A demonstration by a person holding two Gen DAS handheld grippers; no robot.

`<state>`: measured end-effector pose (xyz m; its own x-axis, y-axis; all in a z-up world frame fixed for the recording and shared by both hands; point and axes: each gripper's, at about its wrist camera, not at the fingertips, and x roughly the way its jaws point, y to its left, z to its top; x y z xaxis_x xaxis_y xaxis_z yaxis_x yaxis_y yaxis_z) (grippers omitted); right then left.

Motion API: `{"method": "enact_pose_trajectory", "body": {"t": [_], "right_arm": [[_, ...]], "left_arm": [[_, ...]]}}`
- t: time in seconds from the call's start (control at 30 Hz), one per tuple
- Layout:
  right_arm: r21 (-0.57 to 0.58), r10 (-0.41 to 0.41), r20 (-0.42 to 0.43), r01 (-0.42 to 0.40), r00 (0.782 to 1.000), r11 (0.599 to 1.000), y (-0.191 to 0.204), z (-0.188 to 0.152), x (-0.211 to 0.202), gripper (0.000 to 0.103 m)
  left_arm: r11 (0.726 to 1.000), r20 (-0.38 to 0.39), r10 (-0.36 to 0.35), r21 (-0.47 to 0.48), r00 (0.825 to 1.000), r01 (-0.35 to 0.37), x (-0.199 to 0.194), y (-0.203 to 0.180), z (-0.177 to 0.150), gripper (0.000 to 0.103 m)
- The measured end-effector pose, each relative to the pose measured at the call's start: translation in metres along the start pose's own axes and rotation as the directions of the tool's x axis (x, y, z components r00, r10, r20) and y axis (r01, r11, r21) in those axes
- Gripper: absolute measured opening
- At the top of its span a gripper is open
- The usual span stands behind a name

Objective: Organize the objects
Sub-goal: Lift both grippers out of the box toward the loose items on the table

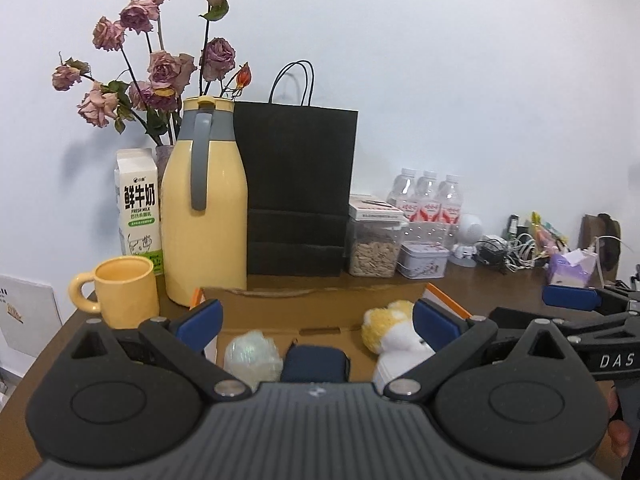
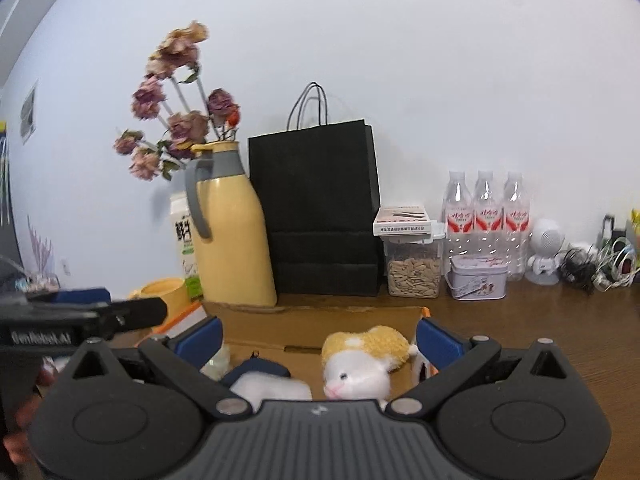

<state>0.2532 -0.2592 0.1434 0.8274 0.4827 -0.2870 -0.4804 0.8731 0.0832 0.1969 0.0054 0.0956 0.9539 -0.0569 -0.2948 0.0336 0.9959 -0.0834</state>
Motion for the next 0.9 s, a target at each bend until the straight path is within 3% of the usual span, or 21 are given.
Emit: {"method": "enact_pose_trajectory", "body": {"t": [0.27, 0.6, 0.9], "right_arm": [[-0.039, -0.011, -0.028, 0.010, 1.000, 0.999, 0.013, -0.027, -0.050, 0.103], [-0.009, -0.034, -0.079, 0.034, 0.996, 0.999, 0.021, -0.068, -0.093, 0.103], [0.040, -0.048, -0.117, 0.053, 0.992, 0.998, 0.032, -0.101, -0.115, 0.103]], "left_arm": [[1.000, -0.048, 0.017, 0.024, 0.999, -0.016, -0.037, 0.005, -0.024, 0.103], [0.995, -0.148, 0.088, -0.040, 0.985, -0.095, -0.071, 0.030, -0.066, 0.103], [0.995, -0.187, 0.064, -0.068, 0.980, -0.078, -0.094, 0.035, -0.086, 0.103]]}}
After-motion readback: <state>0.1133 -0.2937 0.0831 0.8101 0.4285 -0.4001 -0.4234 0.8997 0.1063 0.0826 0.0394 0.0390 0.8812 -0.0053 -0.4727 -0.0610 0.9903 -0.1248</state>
